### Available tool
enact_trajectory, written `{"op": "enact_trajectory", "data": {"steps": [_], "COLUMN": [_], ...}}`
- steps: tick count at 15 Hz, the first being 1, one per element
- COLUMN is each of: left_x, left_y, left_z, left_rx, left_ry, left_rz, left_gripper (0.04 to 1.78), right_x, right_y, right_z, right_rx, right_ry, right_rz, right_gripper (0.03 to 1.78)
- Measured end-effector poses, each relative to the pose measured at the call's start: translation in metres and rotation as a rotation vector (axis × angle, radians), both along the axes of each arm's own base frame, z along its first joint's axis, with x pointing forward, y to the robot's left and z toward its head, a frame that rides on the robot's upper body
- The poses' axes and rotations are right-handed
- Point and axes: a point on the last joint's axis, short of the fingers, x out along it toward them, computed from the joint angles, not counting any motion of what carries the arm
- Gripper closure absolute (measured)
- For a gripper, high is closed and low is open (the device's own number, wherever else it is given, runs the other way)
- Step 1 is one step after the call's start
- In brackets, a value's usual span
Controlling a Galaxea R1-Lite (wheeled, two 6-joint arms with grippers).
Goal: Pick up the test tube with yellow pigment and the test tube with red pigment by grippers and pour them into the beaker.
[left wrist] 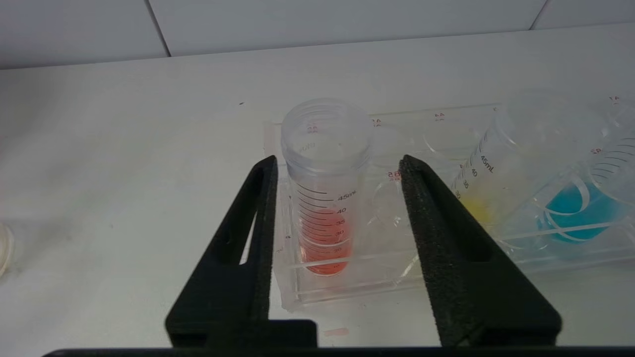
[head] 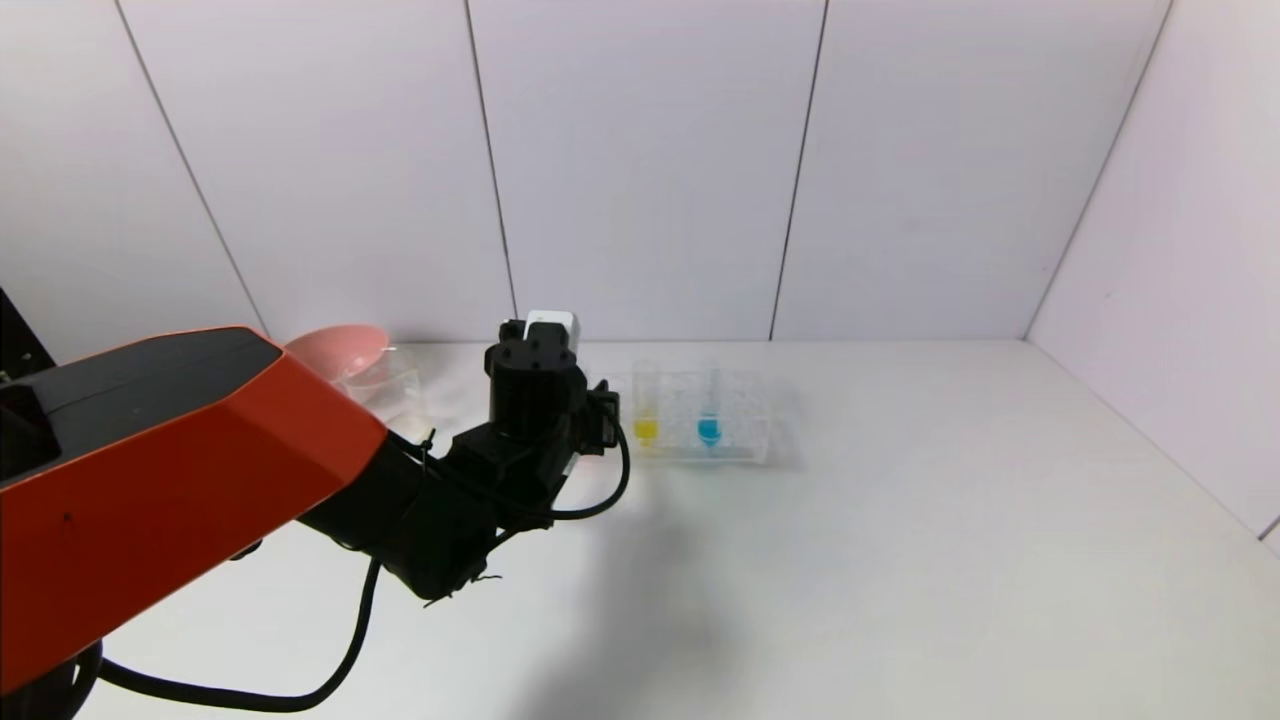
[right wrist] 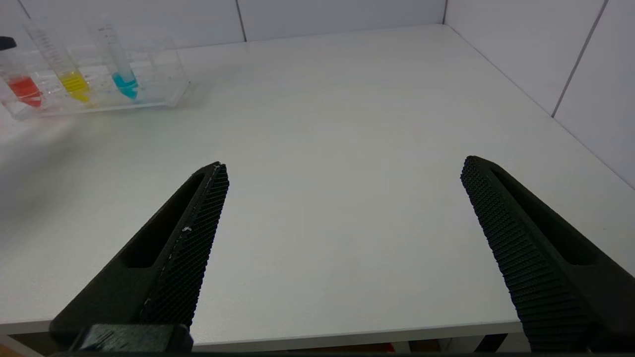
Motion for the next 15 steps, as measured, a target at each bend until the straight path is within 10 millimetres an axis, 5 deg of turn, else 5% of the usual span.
{"op": "enact_trajectory", "data": {"steps": [3,9,15], "left_x": [0.002,0.003,-0.013], "left_y": [-0.003,-0.004,0.0], "left_z": [0.0,0.008,0.054], "left_rx": [0.009,0.017,0.028], "left_ry": [-0.007,-0.034,-0.123], "left_rz": [0.001,0.006,-0.017], "left_gripper": [1.39,1.4,1.4], "right_x": [0.0,0.0,0.0], "right_y": [0.0,0.0,0.0], "right_z": [0.0,0.0,0.0], "right_rx": [0.0,0.0,0.0], "right_ry": [0.0,0.0,-0.001], "right_rz": [0.0,0.0,0.0], "right_gripper": [0.1,0.1,0.1]}}
